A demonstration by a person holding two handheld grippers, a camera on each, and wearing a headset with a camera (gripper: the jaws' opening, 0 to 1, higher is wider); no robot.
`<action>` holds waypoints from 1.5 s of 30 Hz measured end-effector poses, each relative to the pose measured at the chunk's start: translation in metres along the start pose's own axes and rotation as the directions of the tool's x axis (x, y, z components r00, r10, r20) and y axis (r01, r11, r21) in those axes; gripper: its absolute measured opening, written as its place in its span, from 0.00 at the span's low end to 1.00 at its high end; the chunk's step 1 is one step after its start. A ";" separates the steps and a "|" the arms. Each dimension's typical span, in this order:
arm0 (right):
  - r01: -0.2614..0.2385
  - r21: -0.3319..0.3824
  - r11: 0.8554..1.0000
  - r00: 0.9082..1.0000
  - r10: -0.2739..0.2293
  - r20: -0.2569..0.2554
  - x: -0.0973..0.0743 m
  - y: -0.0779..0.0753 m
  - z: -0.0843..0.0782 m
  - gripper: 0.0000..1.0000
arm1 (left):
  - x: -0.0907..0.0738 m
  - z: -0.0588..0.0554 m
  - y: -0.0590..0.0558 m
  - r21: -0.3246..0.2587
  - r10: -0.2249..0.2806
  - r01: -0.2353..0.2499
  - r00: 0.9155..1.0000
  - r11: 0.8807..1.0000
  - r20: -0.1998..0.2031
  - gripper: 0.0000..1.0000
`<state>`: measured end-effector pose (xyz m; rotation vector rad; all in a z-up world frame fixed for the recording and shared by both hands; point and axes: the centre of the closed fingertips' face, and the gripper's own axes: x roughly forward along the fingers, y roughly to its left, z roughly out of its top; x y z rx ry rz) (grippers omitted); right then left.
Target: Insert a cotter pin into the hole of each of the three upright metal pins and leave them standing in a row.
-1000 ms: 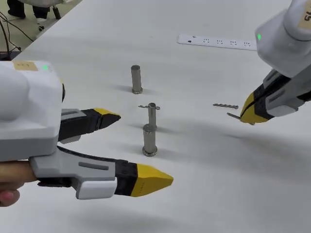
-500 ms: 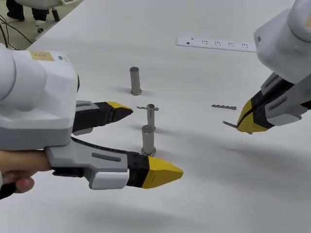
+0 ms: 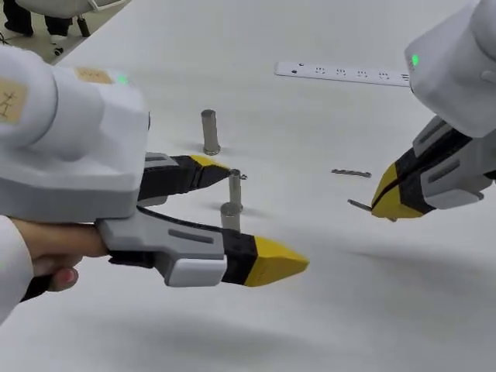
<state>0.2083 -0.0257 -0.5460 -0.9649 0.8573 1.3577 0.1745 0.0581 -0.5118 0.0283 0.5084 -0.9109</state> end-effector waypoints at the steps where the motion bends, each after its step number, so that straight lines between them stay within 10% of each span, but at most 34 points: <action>1: -0.003 0.001 1.000 1.000 0.003 0.000 0.000 0.001 0.001 0.00 | 0.001 0.001 -0.001 0.000 -0.005 0.005 1.000 1.000 0.001 0.79; 34: 0.039 -0.031 0.999 0.995 -0.036 0.094 -0.011 0.013 0.022 0.00 | 0.027 0.024 -0.008 -0.112 -0.068 0.078 0.994 0.991 0.087 0.48; 45: 0.106 -0.038 0.994 0.980 -0.098 0.172 -0.015 0.015 0.032 0.00 | 0.031 0.024 -0.008 -0.158 -0.075 0.087 0.994 0.984 0.081 0.39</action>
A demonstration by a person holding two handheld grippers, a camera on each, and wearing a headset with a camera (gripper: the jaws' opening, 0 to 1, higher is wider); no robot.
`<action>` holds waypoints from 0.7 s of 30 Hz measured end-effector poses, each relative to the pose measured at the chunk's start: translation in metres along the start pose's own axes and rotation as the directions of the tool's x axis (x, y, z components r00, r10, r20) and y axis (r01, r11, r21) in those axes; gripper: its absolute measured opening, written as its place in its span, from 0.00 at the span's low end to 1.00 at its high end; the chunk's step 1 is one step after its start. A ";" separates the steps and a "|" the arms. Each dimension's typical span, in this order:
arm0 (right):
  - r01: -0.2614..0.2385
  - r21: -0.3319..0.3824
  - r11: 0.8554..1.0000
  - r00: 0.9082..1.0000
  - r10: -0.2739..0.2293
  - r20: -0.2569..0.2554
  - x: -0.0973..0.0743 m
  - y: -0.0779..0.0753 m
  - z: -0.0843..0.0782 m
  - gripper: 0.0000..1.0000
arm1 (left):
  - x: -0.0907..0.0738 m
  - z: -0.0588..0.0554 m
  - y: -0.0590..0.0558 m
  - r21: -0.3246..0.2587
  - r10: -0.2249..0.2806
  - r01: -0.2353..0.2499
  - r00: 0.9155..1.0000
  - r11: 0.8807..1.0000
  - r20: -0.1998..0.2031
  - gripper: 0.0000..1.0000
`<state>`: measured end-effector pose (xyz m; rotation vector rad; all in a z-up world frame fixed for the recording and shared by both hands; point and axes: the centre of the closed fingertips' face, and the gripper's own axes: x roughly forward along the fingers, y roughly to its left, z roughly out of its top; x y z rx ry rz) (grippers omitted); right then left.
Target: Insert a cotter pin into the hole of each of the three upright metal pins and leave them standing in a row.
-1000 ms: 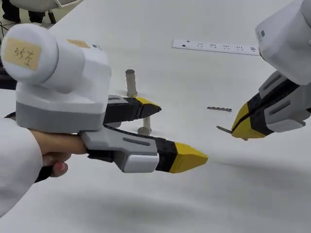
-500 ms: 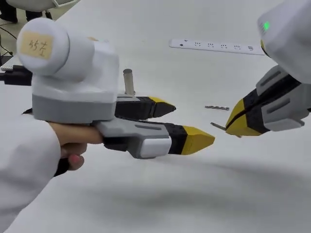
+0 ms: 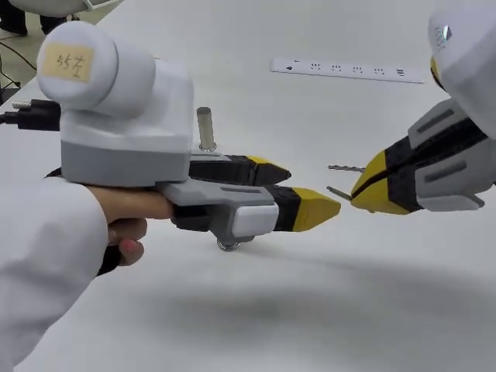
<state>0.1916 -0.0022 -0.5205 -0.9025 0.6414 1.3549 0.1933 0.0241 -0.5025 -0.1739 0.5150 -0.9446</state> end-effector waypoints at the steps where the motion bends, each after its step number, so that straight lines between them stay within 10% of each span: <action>1: 0.002 0.004 1.000 1.000 -0.002 0.006 0.000 0.001 0.001 0.00 | 0.000 0.000 0.000 -0.003 -0.002 0.002 1.000 1.000 -0.001 0.38; 9: 0.095 -0.015 0.995 0.994 -0.094 0.060 -0.005 -0.001 0.009 0.00 | 0.002 0.004 -0.004 -0.024 -0.033 0.033 0.999 0.999 0.012 0.28; 21: 0.091 -0.027 0.996 0.993 -0.088 0.080 -0.002 0.009 0.013 0.00 | 0.003 0.002 -0.006 -0.032 -0.056 0.056 0.998 0.998 -0.005 0.17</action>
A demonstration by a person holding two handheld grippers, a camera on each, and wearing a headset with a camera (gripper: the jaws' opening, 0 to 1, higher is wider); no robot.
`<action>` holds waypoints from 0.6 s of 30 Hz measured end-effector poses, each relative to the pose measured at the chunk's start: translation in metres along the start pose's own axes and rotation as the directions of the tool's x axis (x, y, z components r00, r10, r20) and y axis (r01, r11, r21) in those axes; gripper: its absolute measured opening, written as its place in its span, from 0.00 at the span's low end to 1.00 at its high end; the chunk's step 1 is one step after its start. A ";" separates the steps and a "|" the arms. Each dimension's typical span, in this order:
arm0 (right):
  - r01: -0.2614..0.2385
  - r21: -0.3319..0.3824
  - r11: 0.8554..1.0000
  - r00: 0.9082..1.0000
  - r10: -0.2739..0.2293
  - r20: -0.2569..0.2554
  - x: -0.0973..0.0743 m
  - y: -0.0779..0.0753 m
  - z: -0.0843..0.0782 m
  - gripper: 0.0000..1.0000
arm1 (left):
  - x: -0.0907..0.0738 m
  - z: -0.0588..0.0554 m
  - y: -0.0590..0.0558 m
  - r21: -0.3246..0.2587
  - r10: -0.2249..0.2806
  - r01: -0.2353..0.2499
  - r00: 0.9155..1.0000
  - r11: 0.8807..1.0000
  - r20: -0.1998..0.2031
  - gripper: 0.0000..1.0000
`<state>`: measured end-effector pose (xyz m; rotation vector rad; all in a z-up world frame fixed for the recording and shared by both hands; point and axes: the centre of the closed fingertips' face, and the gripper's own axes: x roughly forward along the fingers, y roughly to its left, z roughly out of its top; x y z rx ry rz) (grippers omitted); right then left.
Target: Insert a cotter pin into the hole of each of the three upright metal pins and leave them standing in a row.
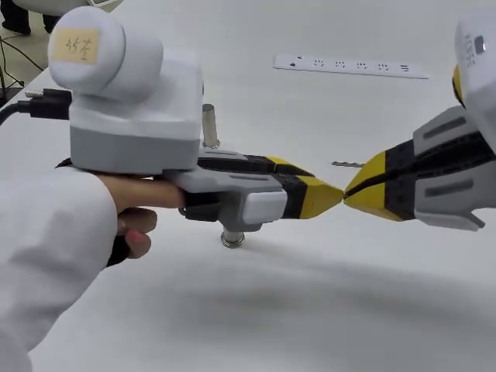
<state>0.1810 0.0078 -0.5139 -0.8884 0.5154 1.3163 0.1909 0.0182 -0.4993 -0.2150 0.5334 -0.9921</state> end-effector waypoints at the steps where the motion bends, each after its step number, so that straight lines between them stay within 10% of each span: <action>1: 0.011 -0.008 1.000 1.000 -0.011 0.007 0.000 0.000 0.002 0.00 | 0.000 0.000 0.000 -0.003 -0.002 0.002 1.000 1.000 0.000 0.17; 18: 0.009 -0.021 1.000 1.000 -0.009 0.021 -0.003 0.000 0.011 0.00 | 0.004 0.000 -0.014 -0.034 -0.042 0.042 0.999 0.999 -0.006 0.08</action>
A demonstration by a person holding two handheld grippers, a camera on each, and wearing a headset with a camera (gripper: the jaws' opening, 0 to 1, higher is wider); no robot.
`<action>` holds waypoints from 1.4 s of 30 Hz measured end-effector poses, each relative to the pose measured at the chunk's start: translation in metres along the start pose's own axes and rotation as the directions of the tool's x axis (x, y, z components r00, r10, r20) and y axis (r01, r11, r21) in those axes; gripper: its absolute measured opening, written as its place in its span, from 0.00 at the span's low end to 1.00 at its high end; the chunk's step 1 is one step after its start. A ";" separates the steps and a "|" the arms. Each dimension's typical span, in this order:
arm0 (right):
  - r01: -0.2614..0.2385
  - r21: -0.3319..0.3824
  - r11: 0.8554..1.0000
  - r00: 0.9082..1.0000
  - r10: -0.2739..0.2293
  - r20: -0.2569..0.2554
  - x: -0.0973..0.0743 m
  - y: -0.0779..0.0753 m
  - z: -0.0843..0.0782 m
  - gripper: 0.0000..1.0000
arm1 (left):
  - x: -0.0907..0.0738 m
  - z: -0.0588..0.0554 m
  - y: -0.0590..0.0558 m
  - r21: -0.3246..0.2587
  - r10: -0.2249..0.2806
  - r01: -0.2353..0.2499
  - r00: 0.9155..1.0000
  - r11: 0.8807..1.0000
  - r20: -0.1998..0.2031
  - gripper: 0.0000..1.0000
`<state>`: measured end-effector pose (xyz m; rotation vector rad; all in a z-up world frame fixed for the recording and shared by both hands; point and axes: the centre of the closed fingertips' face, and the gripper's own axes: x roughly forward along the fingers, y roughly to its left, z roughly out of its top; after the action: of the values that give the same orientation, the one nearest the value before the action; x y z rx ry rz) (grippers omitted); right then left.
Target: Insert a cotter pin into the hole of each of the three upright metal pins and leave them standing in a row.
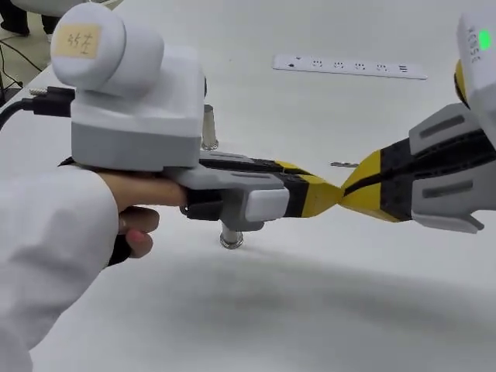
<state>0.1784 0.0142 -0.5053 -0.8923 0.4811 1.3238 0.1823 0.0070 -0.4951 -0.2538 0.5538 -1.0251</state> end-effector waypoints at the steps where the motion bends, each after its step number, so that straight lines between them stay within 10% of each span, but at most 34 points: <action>1: 0.003 -0.004 1.000 1.000 -0.003 0.000 0.000 -0.001 0.000 0.00 | 0.000 0.000 0.000 -0.001 0.000 0.000 1.000 1.000 -0.001 0.07; 42: 0.005 -0.026 1.000 1.000 -0.005 0.015 -0.001 -0.002 0.004 0.00 | -0.005 -0.001 -0.001 -0.031 -0.034 0.033 0.998 0.999 -0.046 0.00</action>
<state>0.1791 0.0167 -0.5021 -0.9041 0.4505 1.3339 0.1790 0.0112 -0.4935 -0.2670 0.6097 -1.0577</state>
